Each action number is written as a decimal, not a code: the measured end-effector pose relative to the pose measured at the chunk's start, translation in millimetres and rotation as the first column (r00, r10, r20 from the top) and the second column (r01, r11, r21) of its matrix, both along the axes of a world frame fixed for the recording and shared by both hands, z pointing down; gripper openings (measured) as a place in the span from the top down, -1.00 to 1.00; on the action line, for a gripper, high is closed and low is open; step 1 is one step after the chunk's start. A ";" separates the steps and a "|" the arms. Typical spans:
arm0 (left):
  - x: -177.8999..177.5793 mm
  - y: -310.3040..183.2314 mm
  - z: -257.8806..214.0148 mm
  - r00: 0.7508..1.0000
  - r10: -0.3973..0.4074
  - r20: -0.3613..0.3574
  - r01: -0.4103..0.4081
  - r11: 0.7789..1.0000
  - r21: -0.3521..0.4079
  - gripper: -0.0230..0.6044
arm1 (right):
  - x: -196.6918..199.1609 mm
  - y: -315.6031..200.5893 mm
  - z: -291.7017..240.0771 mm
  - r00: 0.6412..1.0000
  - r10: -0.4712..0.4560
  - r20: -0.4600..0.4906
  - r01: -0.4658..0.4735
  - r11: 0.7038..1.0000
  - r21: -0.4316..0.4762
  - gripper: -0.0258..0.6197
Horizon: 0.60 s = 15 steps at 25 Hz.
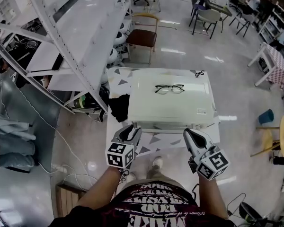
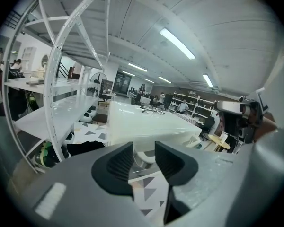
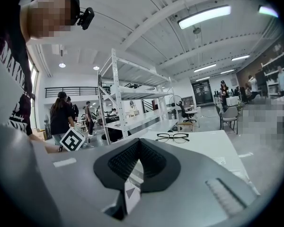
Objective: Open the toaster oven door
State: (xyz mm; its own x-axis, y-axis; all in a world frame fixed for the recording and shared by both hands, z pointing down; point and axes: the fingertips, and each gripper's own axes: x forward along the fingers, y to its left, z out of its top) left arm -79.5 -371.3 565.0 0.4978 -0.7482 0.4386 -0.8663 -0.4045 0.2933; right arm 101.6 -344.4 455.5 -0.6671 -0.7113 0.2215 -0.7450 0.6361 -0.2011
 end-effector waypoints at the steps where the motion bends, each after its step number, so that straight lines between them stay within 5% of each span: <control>1: 0.3 -1.9 4.6 1.000 -0.011 -0.002 0.011 1.000 -0.017 0.46 | 2.2 0.0 0.7 1.000 0.002 0.001 -0.002 1.000 -0.002 0.84; 15: 7.6 -24.3 27.6 0.993 -0.119 0.000 0.119 0.988 -0.101 0.36 | 26.7 11.9 9.3 0.999 0.023 0.025 -0.022 1.000 -0.012 0.84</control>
State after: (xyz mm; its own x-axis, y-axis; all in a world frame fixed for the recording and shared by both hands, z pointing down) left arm -71.9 -395.6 592.6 0.4105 -0.7544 0.5122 -0.9047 -0.2666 0.3323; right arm 128.3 -332.5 464.8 -0.6564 -0.7235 0.2139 -0.7537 0.6167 -0.2273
